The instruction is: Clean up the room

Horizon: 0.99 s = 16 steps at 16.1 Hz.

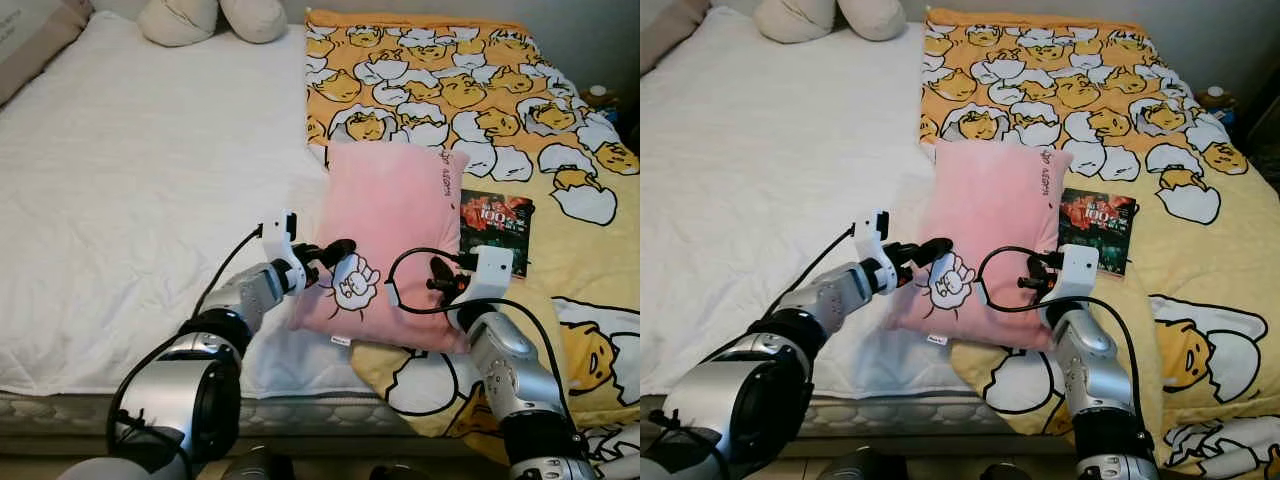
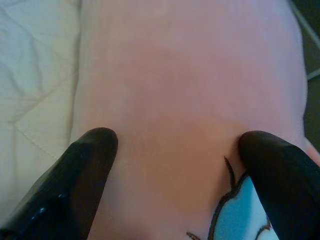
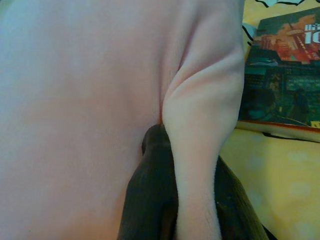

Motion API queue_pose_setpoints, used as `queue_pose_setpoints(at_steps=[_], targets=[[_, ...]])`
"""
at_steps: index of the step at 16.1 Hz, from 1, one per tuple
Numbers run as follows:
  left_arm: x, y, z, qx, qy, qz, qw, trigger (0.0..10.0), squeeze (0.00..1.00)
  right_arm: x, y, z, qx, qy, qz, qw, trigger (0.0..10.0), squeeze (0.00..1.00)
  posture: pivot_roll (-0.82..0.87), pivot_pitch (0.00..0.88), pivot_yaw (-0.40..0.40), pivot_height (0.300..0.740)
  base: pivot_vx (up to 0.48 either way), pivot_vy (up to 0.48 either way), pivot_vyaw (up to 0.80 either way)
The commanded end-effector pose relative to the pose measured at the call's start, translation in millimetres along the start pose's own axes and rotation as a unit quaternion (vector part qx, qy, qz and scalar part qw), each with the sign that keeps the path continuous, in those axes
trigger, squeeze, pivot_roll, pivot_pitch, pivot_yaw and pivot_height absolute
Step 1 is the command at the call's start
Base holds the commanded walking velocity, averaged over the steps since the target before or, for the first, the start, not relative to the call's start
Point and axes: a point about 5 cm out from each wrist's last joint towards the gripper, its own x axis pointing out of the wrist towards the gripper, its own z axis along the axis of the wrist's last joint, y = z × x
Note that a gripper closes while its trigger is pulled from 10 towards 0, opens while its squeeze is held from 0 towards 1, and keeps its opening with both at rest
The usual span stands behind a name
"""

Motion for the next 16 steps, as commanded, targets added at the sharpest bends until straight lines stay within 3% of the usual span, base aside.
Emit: queue_pose_setpoints(at_steps=[1,3,4,5,7,11,12,14,15,16], targets=[[7.0,-10.1,-7,0.006,0.021,-0.002,1.000,10.0,1.00,-0.8,4.9,1,-0.002,-0.001,0.011,1.000,0.0,0.00,-0.16,0.071,0.040,0.740,0.000,0.000,0.00],[9.9,-15.9,-18,0.011,0.043,-0.013,0.999,10.0,1.00,-1.3,6.1,2,-0.001,-0.002,0.013,1.000,0.0,0.00,-0.16,0.074,0.046,0.740,0.000,0.000,0.00],[11.1,-17.0,-25,0.004,0.043,-0.004,0.999,10.0,0.55,-2.2,6.7,1,0.001,-0.002,0.014,1.000,0.0,0.00,-0.16,0.079,0.049,0.740,0.000,0.000,0.00],[12.0,-18.2,-32,0.000,0.050,0.004,0.999,10.0,0.00,-2.8,7.4,1,0.002,-0.002,0.015,1.000,0.0,0.00,-0.16,0.081,0.049,0.740,0.000,0.000,0.00],[14.6,-24.4,-39,-0.017,0.055,-0.005,0.998,10.0,0.00,-3.8,9.3,0,0.006,-0.001,0.016,1.000,0.0,0.00,-0.16,0.085,0.052,0.740,0.000,0.000,0.00],[17.8,-33.5,-51,-0.157,0.026,-0.011,0.987,10.0,0.00,-5.3,13.9,-2,0.019,0.000,0.023,1.000,0.0,0.00,-0.17,0.094,0.052,0.740,0.000,0.000,0.00],[17.7,-33.7,-52,-0.167,0.023,-0.012,0.986,10.0,0.00,-5.5,13.8,-2,0.020,0.000,0.023,1.000,0.0,0.00,-0.17,0.095,0.052,0.740,0.000,0.000,0.00],[16.6,-33.6,-61,-0.147,0.038,-0.009,0.988,10.0,0.00,-6.6,13.4,-2,0.021,0.001,0.024,0.999,0.0,0.00,-0.17,0.099,0.047,0.740,0.000,0.000,0.00],[15.7,-32.0,-66,-0.133,0.048,0.001,0.990,0.0,0.00,-7.1,13.6,-2,0.021,0.002,0.024,0.999,0.0,0.00,-0.17,0.101,0.046,0.740,0.000,0.000,0.00],[15.4,-31.8,-67,-0.131,0.051,0.002,0.990,0.0,0.00,-7.3,13.8,-2,0.021,0.003,0.025,0.999,0.0,0.00,-0.17,0.101,0.046,0.740,0.000,0.000,0.00]])
